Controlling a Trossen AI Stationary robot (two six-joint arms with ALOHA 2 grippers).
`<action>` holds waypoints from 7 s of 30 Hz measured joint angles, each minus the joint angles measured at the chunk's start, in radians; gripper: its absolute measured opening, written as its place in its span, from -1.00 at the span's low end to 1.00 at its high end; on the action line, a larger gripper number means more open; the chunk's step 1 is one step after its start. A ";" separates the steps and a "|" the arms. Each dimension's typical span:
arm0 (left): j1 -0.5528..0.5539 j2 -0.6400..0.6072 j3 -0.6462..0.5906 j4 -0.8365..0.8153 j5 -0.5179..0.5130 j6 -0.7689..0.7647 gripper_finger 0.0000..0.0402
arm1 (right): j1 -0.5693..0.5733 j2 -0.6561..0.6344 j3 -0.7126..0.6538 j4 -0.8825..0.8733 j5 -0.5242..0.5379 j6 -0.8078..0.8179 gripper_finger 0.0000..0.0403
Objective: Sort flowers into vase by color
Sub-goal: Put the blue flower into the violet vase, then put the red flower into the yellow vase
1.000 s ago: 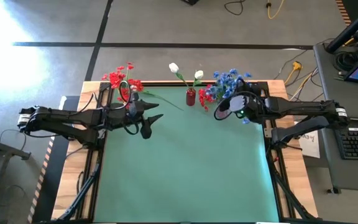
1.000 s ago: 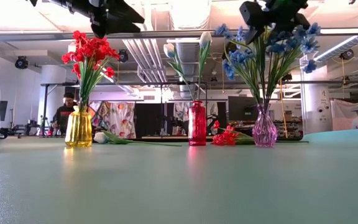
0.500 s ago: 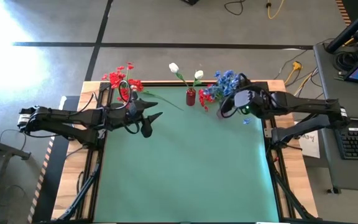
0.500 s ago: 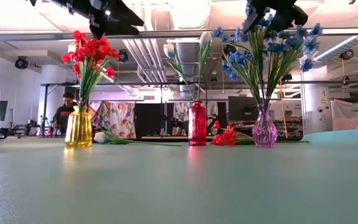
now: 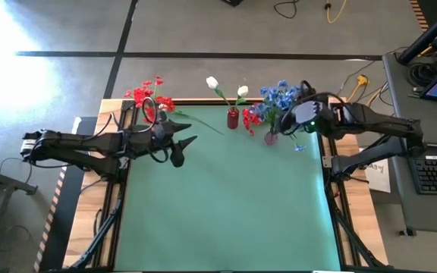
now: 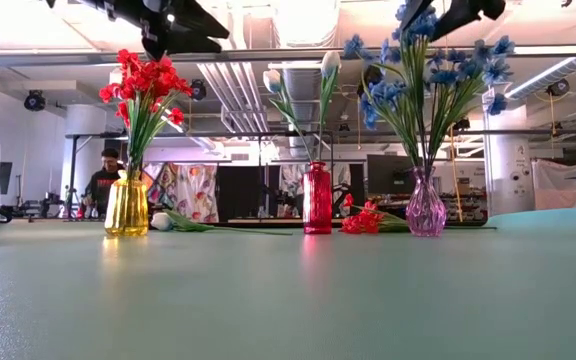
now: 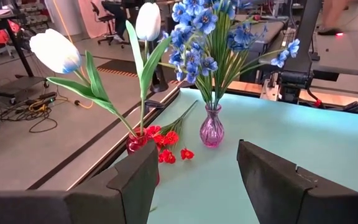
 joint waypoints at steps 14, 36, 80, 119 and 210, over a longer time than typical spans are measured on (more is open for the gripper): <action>0.000 -0.060 0.000 -0.039 0.000 0.008 0.03 | -0.036 0.053 0.019 -0.166 -0.160 0.035 0.55; 0.000 -0.084 0.000 -0.073 -0.001 0.000 0.03 | -0.035 0.065 0.148 -0.378 -0.206 0.136 0.50; -0.017 -0.072 0.161 -0.289 0.107 -0.119 0.03 | -0.754 0.377 0.504 -0.335 -0.478 -0.543 0.18; -0.021 -0.185 0.161 -0.405 0.106 -0.142 0.03 | -1.078 0.614 0.030 -0.062 -0.916 -0.631 -0.05; -0.021 -0.172 0.160 -0.447 0.103 -0.111 0.03 | -0.914 0.648 -0.263 0.563 -0.885 -1.291 0.37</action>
